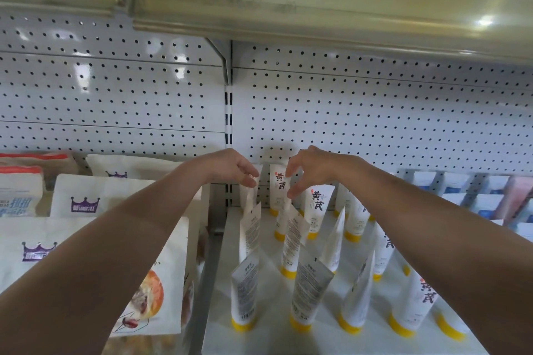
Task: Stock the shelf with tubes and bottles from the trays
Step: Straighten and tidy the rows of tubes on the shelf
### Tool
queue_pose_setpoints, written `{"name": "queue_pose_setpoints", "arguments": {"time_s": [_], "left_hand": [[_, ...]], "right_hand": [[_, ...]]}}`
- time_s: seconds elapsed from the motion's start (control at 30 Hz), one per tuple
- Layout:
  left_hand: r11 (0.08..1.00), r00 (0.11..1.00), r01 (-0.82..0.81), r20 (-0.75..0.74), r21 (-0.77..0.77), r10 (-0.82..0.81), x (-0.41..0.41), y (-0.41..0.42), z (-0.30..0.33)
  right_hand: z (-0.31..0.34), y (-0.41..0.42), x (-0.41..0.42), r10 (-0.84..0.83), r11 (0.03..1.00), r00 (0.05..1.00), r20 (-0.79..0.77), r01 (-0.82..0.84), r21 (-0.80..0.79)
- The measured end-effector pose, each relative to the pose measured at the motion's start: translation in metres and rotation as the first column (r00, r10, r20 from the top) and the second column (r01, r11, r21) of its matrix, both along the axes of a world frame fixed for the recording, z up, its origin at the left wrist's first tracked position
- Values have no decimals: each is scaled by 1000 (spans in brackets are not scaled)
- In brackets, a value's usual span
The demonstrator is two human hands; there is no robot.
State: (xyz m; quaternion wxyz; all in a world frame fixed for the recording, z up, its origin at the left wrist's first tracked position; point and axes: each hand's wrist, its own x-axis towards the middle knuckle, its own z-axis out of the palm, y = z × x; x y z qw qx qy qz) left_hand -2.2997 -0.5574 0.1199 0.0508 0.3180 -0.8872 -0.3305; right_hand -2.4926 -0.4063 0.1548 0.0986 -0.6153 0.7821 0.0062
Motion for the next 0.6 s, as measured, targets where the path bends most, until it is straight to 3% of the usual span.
{"name": "queue_pose_setpoints", "arguments": {"time_s": [0.3, 0.6], "left_hand": [[998, 999, -32, -36, -59, 30, -10, 10, -3], [942, 979, -175, -150, -287, 136, -19, 19, -20]], "right_hand": [[-10, -5, 5, -13, 1000, 977, -213, 7, -27], [-23, -2, 4, 28, 983, 993, -111, -48, -178]]}}
